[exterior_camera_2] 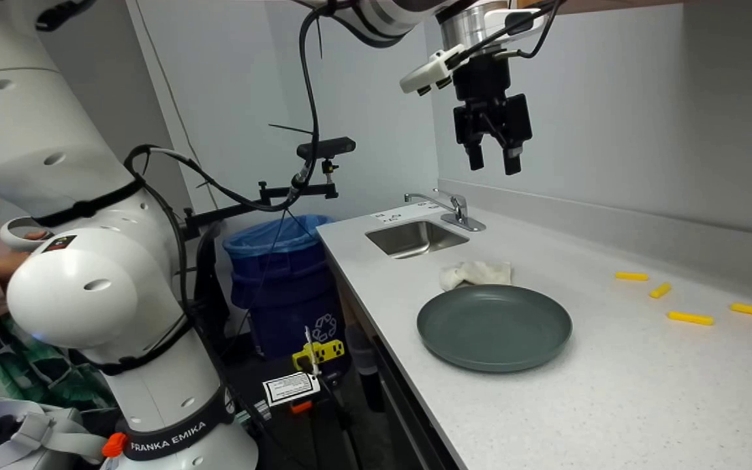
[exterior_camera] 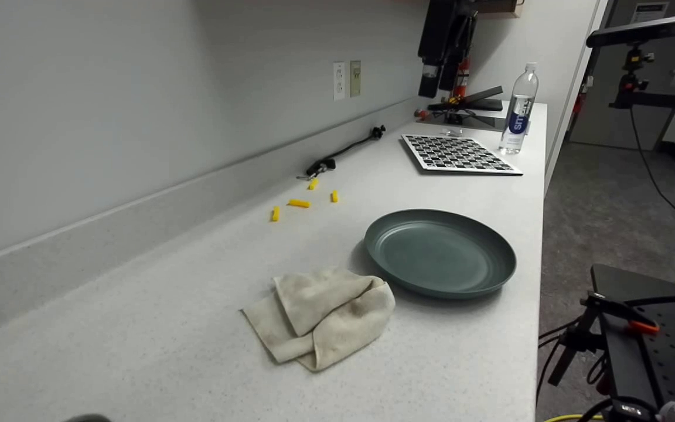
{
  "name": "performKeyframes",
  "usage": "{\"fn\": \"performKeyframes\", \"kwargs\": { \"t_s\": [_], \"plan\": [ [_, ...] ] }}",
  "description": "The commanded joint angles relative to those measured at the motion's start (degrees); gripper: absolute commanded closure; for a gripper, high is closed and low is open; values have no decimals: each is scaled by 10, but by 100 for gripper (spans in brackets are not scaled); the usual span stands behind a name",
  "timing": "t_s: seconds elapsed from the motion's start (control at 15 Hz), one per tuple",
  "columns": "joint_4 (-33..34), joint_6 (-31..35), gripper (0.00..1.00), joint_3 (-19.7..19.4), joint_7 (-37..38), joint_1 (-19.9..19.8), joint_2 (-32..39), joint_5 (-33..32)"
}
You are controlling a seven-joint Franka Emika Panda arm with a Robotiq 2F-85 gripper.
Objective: Use the cloth to wipe the table and then move it to the left and wipe the countertop
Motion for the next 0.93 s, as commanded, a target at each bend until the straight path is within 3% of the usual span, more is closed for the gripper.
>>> {"fn": "performKeyframes", "kwargs": {
  "t_s": [0.0,0.4,0.87],
  "plan": [
    [-10,7,0,8,6,4,10,2],
    [-21,47,0,31,-4,23,75,5],
    [24,67,0,72,-21,63,177,-21]
  ]
}}
